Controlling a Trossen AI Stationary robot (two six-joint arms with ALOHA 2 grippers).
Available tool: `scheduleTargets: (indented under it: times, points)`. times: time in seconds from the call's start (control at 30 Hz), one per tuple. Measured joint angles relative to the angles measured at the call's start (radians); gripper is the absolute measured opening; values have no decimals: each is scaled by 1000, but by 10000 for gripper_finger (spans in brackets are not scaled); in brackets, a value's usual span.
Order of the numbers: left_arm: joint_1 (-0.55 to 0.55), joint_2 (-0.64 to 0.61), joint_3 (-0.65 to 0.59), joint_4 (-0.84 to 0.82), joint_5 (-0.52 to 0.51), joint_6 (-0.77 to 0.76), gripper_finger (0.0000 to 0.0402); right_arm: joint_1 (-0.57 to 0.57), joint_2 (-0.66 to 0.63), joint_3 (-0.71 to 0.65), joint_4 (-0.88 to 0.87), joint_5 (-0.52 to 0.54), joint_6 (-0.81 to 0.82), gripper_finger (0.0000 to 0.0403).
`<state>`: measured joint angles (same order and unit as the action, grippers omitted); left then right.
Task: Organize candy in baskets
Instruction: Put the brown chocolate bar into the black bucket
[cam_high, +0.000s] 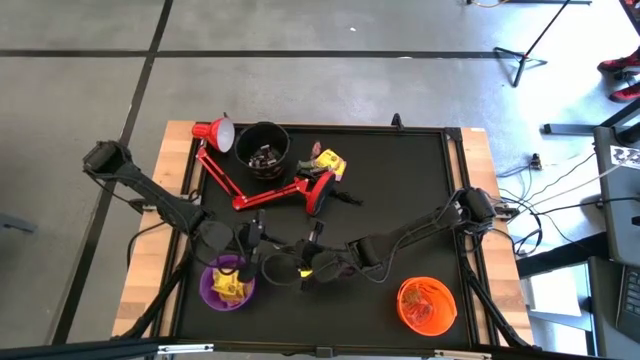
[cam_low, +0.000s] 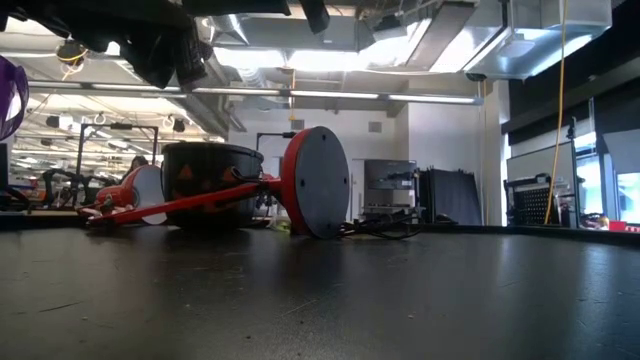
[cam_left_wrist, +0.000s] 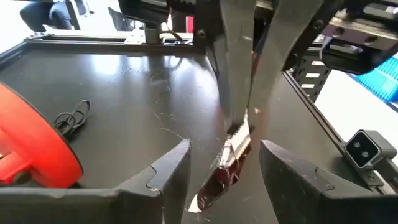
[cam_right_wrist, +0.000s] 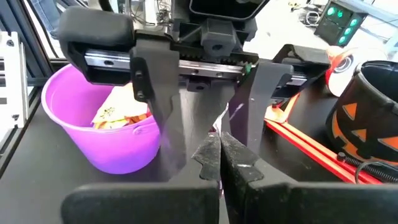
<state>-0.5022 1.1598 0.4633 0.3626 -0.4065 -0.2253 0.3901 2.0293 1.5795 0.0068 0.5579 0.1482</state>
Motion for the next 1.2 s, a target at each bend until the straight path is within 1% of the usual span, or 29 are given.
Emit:
scheduleTargets:
  times: [0.1,0.4,0.47,0.57,0.63,0.73,0.8,0.87,0.97,1.03,1.13,1.2]
  points:
    - [0,0,0,-3,-3,9,155,0,0,0,-1,0,0,0]
    - [0,0,0,-13,-2,26,31,0,0,0,-3,11,-2,0]
    - [0,0,0,-13,-4,26,12,0,0,0,-4,17,-3,0]
    - [0,0,0,-13,-6,26,13,2,0,0,-4,31,-30,7]
    - [0,-1,0,-19,-8,25,18,3,-4,0,-9,36,-59,23]
    - [0,-21,0,-70,-48,19,17,14,-20,0,-18,56,-82,63]
    - [8,-57,7,-151,-84,19,13,29,-45,-1,-49,100,-101,95]
    - [29,-108,31,-262,-119,19,9,48,-68,-1,-61,167,-112,125]
    - [79,-201,85,-436,-181,28,10,79,-96,-1,-85,280,-147,164]
    - [125,-268,125,-552,-237,54,14,93,-108,-1,-85,333,-156,181]
    - [215,-353,186,-656,-308,121,19,103,-111,0,-83,370,-156,193]
    - [293,-394,224,-674,-317,170,19,100,-110,0,-97,373,-156,194]
